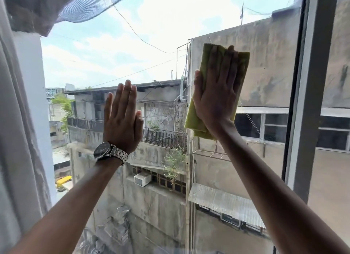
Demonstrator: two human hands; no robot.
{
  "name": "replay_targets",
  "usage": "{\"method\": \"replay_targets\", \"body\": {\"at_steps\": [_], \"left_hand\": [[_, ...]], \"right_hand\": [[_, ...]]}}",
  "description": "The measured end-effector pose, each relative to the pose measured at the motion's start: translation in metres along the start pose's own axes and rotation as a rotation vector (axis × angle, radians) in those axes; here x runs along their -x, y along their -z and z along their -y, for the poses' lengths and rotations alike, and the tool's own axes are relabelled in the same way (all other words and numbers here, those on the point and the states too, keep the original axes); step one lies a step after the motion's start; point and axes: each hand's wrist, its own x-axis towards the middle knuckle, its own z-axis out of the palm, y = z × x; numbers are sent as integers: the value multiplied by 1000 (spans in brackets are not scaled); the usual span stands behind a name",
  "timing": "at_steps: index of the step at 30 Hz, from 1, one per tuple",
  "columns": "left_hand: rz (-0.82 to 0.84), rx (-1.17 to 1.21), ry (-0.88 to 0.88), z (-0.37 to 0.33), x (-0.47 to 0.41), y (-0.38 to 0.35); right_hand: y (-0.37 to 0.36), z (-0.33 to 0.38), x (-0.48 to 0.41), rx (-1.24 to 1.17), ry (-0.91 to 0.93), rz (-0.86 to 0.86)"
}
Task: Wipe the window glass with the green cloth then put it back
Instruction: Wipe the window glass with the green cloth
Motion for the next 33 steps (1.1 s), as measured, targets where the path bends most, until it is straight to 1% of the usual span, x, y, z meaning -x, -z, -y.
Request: {"method": "replay_targets", "body": {"at_steps": [5,10,13,18,24,33], "left_hand": [[14,-7,6,-1,0,0],[17,-13,2,-2,1,1],[15,-16,-5,-3,1,1],[-4,-21,-24,-3,1,2],[-15,-43,-30,-4,1,3],[-11,-49,-15,-5,2,0]], "right_hand": [[-4,20,-6,-40,121,13],[-9,45,-1,-69,305,27],[-10,50,3,-86,400,52],[-7,53,9,-128,501,74],[-7,57,13,-108,533,135],[-6,65,20,-149,486,163]]}}
